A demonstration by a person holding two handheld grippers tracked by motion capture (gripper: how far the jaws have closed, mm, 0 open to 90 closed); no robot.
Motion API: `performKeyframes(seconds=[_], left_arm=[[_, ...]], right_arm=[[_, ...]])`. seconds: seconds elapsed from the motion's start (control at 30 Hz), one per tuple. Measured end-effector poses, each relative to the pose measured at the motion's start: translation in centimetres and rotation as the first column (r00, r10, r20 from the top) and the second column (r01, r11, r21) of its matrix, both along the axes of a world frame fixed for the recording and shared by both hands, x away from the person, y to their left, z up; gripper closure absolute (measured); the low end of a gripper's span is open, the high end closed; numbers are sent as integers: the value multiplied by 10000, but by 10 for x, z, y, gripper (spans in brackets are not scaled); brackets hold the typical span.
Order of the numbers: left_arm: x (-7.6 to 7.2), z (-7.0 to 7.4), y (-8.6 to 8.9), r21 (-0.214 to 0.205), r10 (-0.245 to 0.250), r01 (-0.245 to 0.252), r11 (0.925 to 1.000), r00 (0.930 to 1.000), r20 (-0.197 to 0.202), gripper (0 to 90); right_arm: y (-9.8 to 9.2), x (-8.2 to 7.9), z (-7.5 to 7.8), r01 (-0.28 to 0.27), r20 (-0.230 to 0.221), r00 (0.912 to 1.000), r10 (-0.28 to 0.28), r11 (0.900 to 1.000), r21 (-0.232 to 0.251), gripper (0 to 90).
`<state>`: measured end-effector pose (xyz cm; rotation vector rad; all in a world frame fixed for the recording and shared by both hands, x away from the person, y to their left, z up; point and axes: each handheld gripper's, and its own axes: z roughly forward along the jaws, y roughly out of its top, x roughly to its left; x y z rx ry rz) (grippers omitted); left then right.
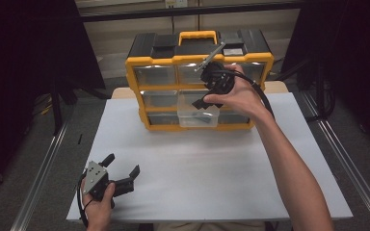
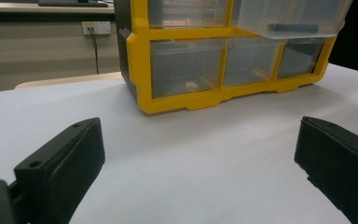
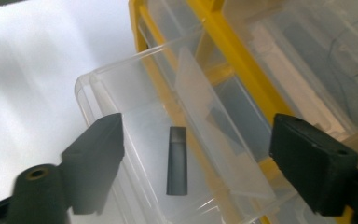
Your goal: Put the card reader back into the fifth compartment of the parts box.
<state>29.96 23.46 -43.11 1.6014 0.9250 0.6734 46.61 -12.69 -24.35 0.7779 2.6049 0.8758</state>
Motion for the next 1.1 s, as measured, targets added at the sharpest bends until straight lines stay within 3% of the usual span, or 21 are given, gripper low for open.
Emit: performKeyframes(seconds=[0.27, 0.33, 0.47, 0.77, 0.83, 0.9, 1.1], left_arm=[[4, -2, 0, 85, 108, -107, 9999, 9999, -64, 17], [3, -1, -1, 47, 111, -111, 9999, 9999, 8, 17], [3, -1, -1, 29, 101, -101, 9999, 9999, 16, 17], [3, -1, 0, 46, 8, -8, 10000, 10000, 33, 17], [2, 0, 0, -27, 56, -56, 10000, 10000, 45, 17], [1, 0, 1, 72, 84, -85, 9999, 9999, 68, 17], [-3, 0, 4, -46, 223, -223, 9997, 9997, 70, 17]], right_arm=[[-7, -6, -9, 397, 314, 9987, -408, 9986, 347, 100], [-16, -9, -11, 540, 536, 9968, -590, 9945, 901, 98], [-23, -12, -13, 527, 638, 9961, -617, 9895, 1345, 77], [-37, -27, -19, 628, 1111, 9902, -850, 9798, 1898, 44], [-41, -32, -22, 700, 1315, 9865, -977, 9772, 2006, 52], [-43, -36, -25, 962, 1653, 9772, -1336, 9714, 2169, 58], [-51, -48, -33, 1291, 1841, 9666, -1783, 9593, 2512, 50]])
